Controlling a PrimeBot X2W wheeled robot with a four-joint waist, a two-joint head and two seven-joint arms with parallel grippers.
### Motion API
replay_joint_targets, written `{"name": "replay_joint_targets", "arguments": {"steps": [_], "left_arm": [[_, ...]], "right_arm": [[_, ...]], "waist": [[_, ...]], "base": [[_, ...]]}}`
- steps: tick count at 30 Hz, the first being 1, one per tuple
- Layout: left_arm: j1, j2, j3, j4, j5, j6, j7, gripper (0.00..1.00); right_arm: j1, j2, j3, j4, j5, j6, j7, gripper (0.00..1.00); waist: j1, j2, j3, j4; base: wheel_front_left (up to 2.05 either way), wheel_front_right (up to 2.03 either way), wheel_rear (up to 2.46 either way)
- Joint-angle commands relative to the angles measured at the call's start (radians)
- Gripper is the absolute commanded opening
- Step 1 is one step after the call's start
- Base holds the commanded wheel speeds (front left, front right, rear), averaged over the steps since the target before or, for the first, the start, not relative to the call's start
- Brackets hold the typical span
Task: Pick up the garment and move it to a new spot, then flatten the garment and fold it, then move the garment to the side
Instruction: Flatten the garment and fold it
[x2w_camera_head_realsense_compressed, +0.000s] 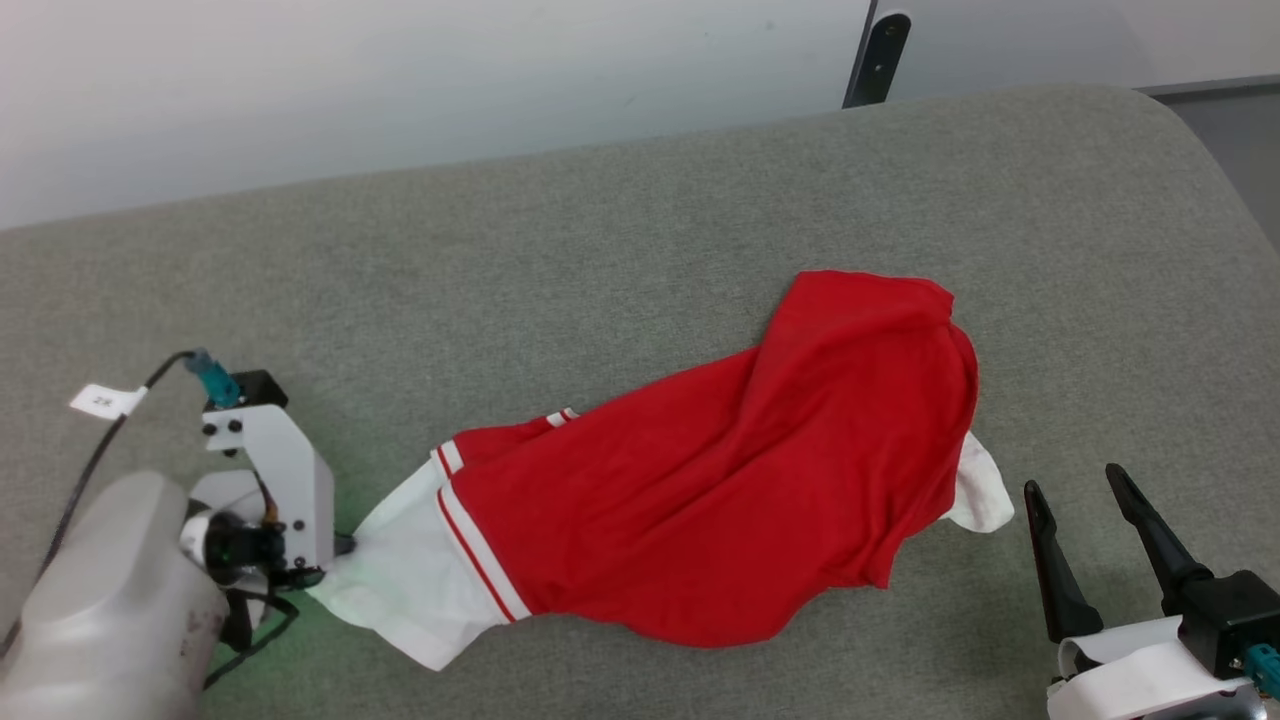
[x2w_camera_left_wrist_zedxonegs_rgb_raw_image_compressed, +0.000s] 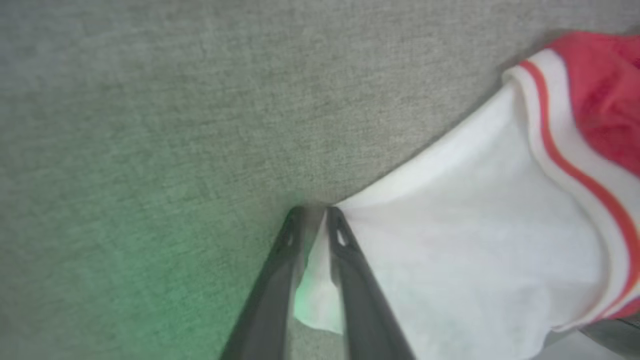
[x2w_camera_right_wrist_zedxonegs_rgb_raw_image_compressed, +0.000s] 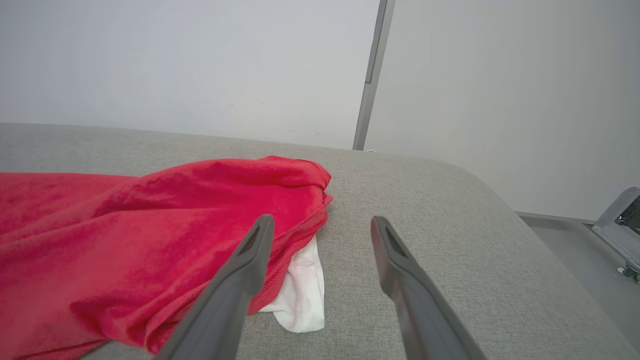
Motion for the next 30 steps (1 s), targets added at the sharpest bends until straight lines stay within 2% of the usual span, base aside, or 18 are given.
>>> {"name": "replay_joint_targets", "arguments": {"steps": [1,6,17,22,24,29,30], "left_arm": [[0.09,-0.071,-0.041,0.042,-0.005,0.002,0.037,0.0],[0.07,-0.018,-0.075,0.002,0.017,0.002,0.038,0.0],[0.051,0.163,-0.115,-0.048,0.087,0.006,0.023,0.0],[0.055,0.214,-0.124,-0.07,0.117,0.025,-0.001,0.0],[0.063,0.212,-0.12,-0.075,0.112,0.034,-0.014,0.0],[0.099,0.145,-0.108,-0.091,0.072,0.042,-0.045,0.0],[0.101,0.135,-0.108,-0.096,0.07,0.043,-0.054,0.07]], "right_arm": [[-0.016,0.004,-0.003,0.001,-0.006,-0.001,-0.005,1.0],[-0.013,0.012,-0.011,0.002,-0.011,-0.001,-0.005,1.0],[-0.003,0.018,-0.018,0.01,-0.014,-0.001,-0.005,1.0],[0.003,0.015,-0.018,0.016,-0.012,-0.001,-0.005,1.0],[0.008,0.014,-0.015,0.02,-0.01,-0.001,-0.005,1.0],[0.016,0.007,-0.004,0.028,0.0,-0.001,-0.005,1.0],[0.017,0.005,-0.002,0.03,0.003,-0.001,-0.005,1.0]], "waist": [[0.0,-0.0001,-0.002,0.004],[0.0,-0.0001,-0.007,0.019],[0.0,-0.0001,-0.014,0.044],[0.0,-0.0001,-0.019,0.051],[0.0,-0.0001,-0.024,0.053],[0.0,-0.0001,-0.039,0.063],[0.0,-0.0001,-0.042,0.065]], "base": [[0.0,0.0,0.0],[0.0,0.0,0.0],[0.0,0.0,0.0],[0.0,0.0,0.0],[0.0,0.0,0.0],[0.0,0.0,0.0],[0.0,0.0,0.0]]}}
